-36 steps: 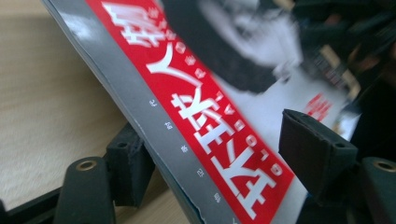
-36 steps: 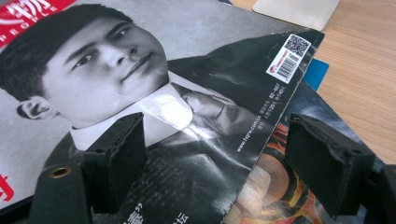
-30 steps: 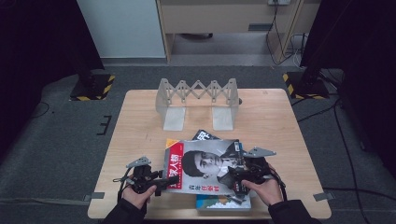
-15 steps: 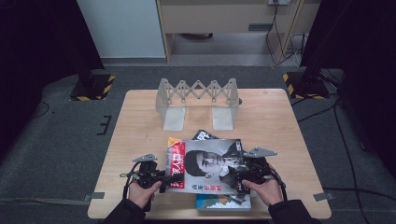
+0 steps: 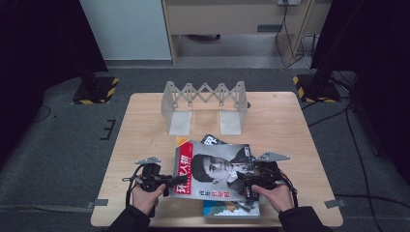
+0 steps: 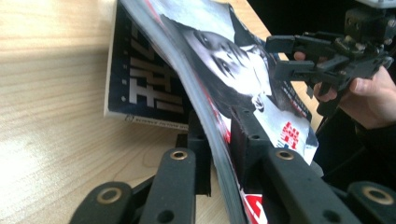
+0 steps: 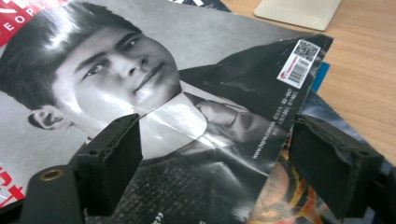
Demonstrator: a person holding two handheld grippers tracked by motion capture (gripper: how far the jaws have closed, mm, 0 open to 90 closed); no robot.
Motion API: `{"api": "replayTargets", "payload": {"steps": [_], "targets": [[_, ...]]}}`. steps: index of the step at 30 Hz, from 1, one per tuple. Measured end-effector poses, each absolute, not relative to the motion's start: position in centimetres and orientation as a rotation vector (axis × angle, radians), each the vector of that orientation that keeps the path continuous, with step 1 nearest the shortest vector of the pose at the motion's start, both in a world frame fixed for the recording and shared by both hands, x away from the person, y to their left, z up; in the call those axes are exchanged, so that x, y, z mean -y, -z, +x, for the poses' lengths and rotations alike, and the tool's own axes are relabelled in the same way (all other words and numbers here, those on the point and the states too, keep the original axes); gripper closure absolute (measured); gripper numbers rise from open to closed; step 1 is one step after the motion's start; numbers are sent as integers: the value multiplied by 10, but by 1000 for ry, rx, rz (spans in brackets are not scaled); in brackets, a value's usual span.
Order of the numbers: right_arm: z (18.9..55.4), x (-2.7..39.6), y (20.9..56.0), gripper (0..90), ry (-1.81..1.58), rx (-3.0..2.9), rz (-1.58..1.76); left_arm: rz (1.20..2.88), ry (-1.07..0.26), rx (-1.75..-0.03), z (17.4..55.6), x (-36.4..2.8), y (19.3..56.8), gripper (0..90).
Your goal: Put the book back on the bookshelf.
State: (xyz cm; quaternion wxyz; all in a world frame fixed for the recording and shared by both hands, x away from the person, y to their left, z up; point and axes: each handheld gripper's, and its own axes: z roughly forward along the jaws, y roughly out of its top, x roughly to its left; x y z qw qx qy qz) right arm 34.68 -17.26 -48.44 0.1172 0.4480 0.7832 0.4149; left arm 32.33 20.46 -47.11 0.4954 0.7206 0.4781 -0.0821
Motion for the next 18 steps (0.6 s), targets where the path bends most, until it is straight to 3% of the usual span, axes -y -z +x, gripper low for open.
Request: {"api": "replayTargets", "payload": {"steps": [18], "targets": [[361,239,483,126,-1058,-2092,1441,1638,203,-1111,337,-204,431,853]]}}
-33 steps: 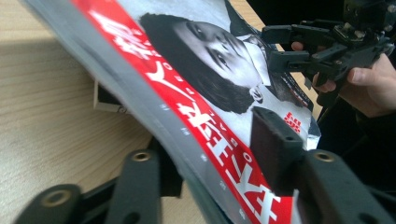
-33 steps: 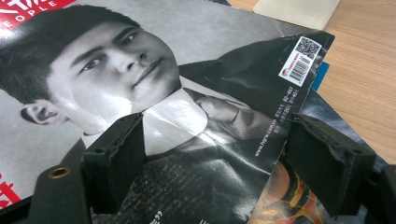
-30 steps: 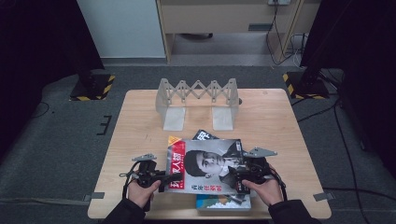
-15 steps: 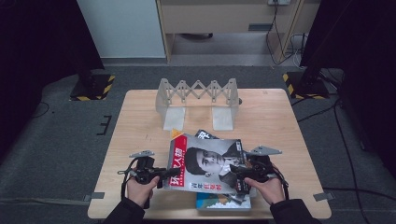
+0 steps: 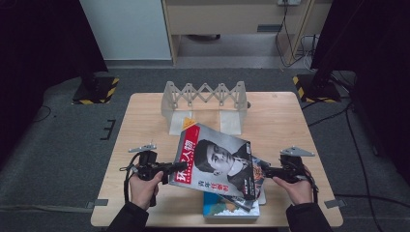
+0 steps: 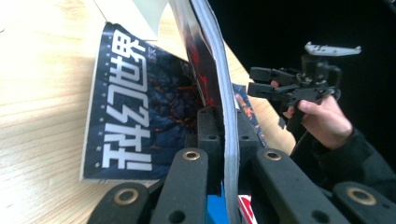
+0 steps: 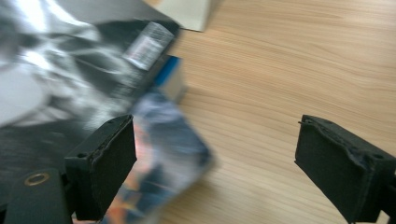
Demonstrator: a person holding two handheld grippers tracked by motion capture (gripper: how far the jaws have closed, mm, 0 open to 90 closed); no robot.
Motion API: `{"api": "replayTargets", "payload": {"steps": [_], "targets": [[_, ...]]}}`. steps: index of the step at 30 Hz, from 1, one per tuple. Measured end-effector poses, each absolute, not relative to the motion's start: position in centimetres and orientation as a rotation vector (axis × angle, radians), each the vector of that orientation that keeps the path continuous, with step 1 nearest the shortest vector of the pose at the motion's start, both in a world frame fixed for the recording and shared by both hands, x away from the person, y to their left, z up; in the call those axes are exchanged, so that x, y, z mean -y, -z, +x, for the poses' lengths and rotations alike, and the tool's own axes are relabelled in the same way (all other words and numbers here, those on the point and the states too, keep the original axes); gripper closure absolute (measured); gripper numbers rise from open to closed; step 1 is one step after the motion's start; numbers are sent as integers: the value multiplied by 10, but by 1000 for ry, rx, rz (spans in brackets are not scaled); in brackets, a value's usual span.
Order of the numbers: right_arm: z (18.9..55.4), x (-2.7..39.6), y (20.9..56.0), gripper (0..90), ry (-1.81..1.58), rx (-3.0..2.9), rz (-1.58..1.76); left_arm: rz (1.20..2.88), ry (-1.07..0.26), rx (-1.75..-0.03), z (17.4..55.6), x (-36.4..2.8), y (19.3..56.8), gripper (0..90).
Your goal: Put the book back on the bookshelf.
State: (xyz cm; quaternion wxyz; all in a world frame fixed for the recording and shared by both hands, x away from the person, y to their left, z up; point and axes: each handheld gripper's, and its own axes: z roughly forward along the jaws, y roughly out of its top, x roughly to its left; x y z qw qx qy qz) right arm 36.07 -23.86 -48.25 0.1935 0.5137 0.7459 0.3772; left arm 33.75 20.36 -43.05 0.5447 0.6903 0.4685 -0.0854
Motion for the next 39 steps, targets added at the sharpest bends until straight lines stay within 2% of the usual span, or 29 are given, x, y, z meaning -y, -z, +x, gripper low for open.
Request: {"api": "replayTargets", "payload": {"steps": [9,14,19,39], "targets": [[368,278,494,93,-910,-2020,1520,1588,204,-1086,341,-203,412,855],[370,283,497,84,-878,-2020,1529,1518,230,-1057,345,-206,398,856],[371,288,504,82,-831,-2021,1537,1480,163,-1052,347,-212,382,854],[375,293,516,83,-754,-2075,1560,1379,84,-1092,366,-233,354,857]]}}
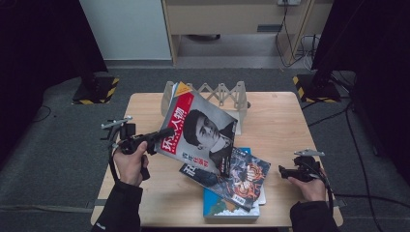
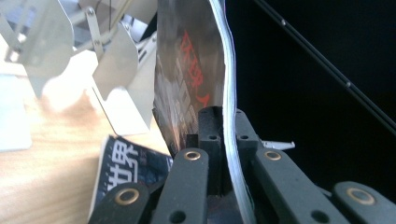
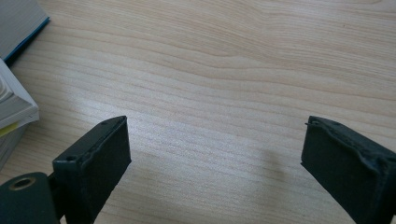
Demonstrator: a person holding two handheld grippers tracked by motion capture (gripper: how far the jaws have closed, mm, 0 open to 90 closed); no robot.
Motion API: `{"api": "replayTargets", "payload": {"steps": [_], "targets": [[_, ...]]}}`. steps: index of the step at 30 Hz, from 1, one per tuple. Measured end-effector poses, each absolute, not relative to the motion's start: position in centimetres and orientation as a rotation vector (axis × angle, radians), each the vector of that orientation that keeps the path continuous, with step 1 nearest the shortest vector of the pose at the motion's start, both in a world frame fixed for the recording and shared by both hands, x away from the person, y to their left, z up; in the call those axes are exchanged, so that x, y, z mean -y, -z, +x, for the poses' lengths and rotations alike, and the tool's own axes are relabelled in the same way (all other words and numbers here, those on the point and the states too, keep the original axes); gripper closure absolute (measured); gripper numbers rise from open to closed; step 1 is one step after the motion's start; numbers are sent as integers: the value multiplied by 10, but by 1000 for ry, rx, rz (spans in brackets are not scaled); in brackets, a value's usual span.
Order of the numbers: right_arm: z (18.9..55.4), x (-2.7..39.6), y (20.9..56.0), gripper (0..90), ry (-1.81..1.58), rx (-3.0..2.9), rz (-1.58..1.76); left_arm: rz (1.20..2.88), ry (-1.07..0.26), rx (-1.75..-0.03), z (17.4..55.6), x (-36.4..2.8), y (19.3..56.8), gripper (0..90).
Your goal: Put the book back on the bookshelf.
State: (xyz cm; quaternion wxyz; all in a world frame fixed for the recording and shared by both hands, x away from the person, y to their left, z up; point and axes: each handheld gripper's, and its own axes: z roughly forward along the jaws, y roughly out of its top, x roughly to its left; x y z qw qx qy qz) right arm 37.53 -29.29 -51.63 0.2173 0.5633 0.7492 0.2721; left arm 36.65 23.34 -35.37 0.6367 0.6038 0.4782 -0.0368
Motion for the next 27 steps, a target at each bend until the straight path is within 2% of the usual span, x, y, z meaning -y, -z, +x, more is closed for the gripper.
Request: {"api": "replayTargets", "payload": {"steps": [8,27], "targets": [[376,295,520,78,-751,-2077,1566,1331,6,-1088,363,-256,333,856],[375,296,531,50,-764,-2113,1571,1267,-145,-1172,355,-318,317,857]]}}
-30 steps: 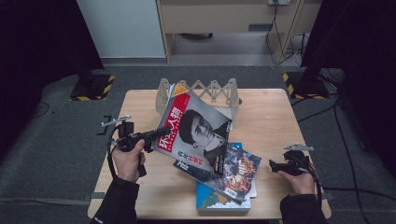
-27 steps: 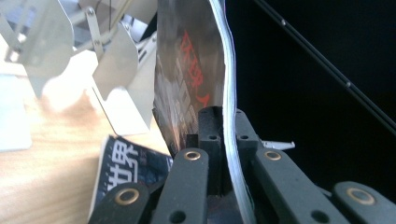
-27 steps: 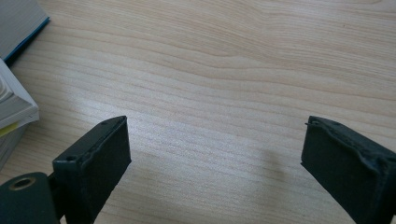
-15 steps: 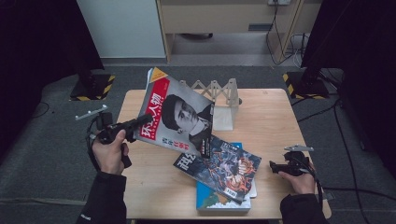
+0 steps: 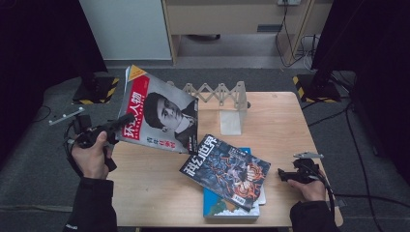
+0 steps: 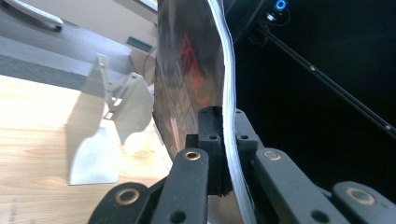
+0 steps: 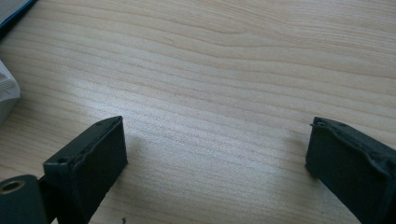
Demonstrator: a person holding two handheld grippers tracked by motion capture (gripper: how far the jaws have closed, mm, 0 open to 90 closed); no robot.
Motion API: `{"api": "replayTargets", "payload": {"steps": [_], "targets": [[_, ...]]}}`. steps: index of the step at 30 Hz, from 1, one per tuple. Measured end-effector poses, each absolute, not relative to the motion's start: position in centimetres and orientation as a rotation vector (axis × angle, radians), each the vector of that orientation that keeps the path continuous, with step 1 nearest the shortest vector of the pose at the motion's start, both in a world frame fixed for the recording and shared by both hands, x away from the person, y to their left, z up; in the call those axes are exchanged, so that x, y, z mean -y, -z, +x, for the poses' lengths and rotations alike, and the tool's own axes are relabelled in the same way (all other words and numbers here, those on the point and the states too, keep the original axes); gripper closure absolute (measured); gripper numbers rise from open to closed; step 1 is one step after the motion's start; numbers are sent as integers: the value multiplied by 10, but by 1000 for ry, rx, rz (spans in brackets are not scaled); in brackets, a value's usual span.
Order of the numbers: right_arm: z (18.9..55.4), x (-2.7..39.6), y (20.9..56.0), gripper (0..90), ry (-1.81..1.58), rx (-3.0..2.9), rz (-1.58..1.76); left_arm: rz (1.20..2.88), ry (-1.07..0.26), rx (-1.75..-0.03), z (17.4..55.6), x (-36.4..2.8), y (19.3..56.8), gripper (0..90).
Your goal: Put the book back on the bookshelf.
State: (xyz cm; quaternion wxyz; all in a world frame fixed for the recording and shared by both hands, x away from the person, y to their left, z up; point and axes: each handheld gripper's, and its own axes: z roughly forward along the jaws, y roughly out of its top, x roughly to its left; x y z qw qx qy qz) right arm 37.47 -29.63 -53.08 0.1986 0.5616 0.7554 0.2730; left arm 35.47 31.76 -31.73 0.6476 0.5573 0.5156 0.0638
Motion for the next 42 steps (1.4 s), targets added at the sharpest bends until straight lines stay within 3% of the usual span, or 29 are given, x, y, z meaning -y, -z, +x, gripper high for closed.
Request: {"api": "replayTargets", "payload": {"steps": [15,42], "targets": [[373,295,534,20,-790,-2100,1550,1292,-264,-1235,361,-342,307,857],[373,295,535,19,-802,-2095,1546,1489,-425,-1340,423,-301,288,858]]}}
